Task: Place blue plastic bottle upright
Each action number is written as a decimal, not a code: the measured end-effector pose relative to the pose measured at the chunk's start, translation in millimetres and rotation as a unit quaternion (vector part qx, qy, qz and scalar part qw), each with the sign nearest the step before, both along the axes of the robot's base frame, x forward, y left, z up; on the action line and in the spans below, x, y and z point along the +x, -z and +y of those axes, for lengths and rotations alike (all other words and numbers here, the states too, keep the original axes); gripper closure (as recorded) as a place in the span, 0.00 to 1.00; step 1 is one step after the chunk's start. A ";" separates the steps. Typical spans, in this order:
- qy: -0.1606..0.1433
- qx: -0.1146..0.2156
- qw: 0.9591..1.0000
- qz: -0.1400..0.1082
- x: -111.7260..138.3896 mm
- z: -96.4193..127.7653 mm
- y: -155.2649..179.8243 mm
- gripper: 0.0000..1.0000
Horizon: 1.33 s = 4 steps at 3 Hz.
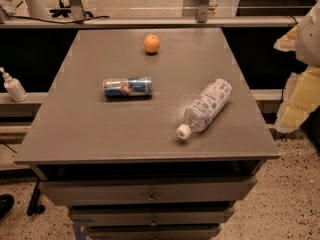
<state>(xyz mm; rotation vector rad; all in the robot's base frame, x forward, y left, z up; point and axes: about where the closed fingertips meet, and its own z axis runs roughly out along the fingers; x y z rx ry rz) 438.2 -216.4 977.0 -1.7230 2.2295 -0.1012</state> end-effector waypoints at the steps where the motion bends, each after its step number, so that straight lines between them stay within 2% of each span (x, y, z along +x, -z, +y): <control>1: -0.004 0.000 1.000 -0.006 1.9 1.5 -0.2 0.00; 2: -0.044 -0.005 0.999 -0.013 15.8 8.7 14.1 0.00; 3: -0.124 -0.010 0.992 -0.019 42.0 23.8 38.2 0.00; 4: -0.217 -0.016 0.976 -0.023 61.4 44.4 64.1 0.00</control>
Offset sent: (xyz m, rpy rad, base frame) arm 0.0461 0.0227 -0.0506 -0.0310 -0.0374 0.2623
